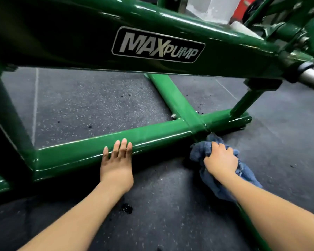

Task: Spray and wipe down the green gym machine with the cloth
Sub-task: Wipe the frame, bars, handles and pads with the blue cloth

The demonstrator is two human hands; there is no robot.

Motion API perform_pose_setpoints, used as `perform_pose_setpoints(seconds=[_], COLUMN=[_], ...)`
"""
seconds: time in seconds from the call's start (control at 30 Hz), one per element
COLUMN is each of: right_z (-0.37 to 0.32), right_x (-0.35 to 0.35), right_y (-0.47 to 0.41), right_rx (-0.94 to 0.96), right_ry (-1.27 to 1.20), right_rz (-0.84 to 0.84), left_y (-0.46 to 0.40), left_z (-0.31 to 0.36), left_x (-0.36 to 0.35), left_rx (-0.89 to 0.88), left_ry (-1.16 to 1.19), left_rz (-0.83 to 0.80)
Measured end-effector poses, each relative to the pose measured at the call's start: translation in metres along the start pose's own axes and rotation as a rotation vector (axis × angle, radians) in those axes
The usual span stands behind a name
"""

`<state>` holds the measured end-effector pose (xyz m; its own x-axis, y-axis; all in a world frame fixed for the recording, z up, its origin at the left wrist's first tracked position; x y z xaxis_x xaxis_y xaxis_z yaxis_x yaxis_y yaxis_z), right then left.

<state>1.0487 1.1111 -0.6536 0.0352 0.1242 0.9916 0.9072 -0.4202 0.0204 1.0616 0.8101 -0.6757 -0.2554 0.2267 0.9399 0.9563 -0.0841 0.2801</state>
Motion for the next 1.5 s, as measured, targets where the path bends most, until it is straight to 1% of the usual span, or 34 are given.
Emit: perform_pose_setpoints(seconds=[0.07, 0.1, 0.13, 0.2, 0.27, 0.37, 0.4, 0.5, 0.57, 0.63, 0.73, 0.8, 0.9, 0.97, 1.03, 1.1, 1.2, 1.3, 1.37, 1.43, 1.5], right_z=[-0.016, -0.024, -0.037, -0.067, -0.087, -0.106, -0.116, -0.159, -0.187, -0.195, -0.173, -0.148, -0.117, -0.118, -0.133, -0.152, -0.185, -0.211, -0.213, -0.199, -0.178], right_x=[0.008, 0.012, 0.011, -0.001, -0.016, -0.026, -0.03, -0.035, -0.033, -0.027, -0.016, -0.013, -0.011, -0.013, -0.016, -0.019, -0.027, -0.034, -0.032, -0.026, -0.021], right_y=[-0.023, -0.032, -0.037, -0.036, -0.025, -0.005, 0.004, 0.038, 0.059, 0.057, 0.034, 0.012, -0.016, -0.018, -0.005, 0.013, 0.048, 0.074, 0.07, 0.054, 0.032], right_rx=[0.049, 0.104, 0.197, 0.403, 0.493, 0.577, 0.633, 0.876, 0.971, 0.977, 0.979, 0.901, 0.727, 0.595, 0.515, 0.55, 0.717, 0.835, 0.882, 0.883, 0.791], right_ry=[-0.13, -0.144, -0.121, 0.008, 0.078, 0.055, 0.035, -0.024, -0.086, 0.011, 0.097, 0.112, 0.176, 0.159, 0.139, 0.122, 0.092, 0.084, 0.112, 0.149, 0.153], right_rz=[0.035, 0.047, 0.034, -0.05, -0.084, -0.07, -0.087, -0.132, -0.211, -0.293, -0.311, -0.328, -0.294, -0.271, -0.248, -0.232, -0.279, -0.336, -0.352, -0.35, -0.335], left_y=[0.0, 0.0, 0.0, -0.001, -0.002, -0.003, -0.003, -0.001, 0.002, 0.006, 0.012, 0.015, 0.012, 0.008, 0.006, 0.004, 0.004, 0.006, 0.008, 0.014, 0.022], left_z=[0.0, 0.002, 0.003, 0.001, -0.002, -0.005, -0.005, -0.005, -0.009, -0.017, -0.032, -0.037, -0.038, -0.036, -0.036, -0.036, -0.036, -0.038, -0.042, -0.05, -0.061], left_x=[0.001, 0.003, 0.004, 0.005, 0.003, 0.005, 0.006, 0.007, 0.007, 0.006, -0.002, -0.005, -0.002, -0.001, -0.002, -0.003, -0.002, 0.001, 0.001, -0.003, -0.011], left_rx=[-0.015, -0.021, -0.025, -0.042, -0.064, -0.086, -0.087, -0.083, -0.071, -0.043, 0.009, -0.02, -0.057, -0.059, -0.063, -0.064, -0.062, -0.063, -0.046, 0.024, 0.084], left_ry=[0.025, 0.041, 0.046, 0.039, 0.025, 0.022, 0.03, 0.046, 0.043, 0.037, 0.01, -0.01, 0.011, 0.014, 0.0, -0.016, -0.009, 0.027, 0.077, 0.099, 0.06], left_rz=[-0.014, -0.026, -0.036, -0.06, -0.082, -0.094, -0.092, -0.077, -0.043, -0.009, -0.004, -0.038, -0.108, -0.147, -0.187, -0.206, -0.209, -0.175, -0.133, -0.106, -0.117])
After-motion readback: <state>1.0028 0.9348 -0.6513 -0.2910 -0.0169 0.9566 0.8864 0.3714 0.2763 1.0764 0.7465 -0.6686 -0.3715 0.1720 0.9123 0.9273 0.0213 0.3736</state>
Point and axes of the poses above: each hand's wrist, its own y-axis away from the middle knuckle, its own x-axis out of the back of the hand, z = x × y, the point moved 4 cm from there along -y, towards the middle knuckle, and after that the axes turned 14 degrees about -y, right-handed, at the moved point
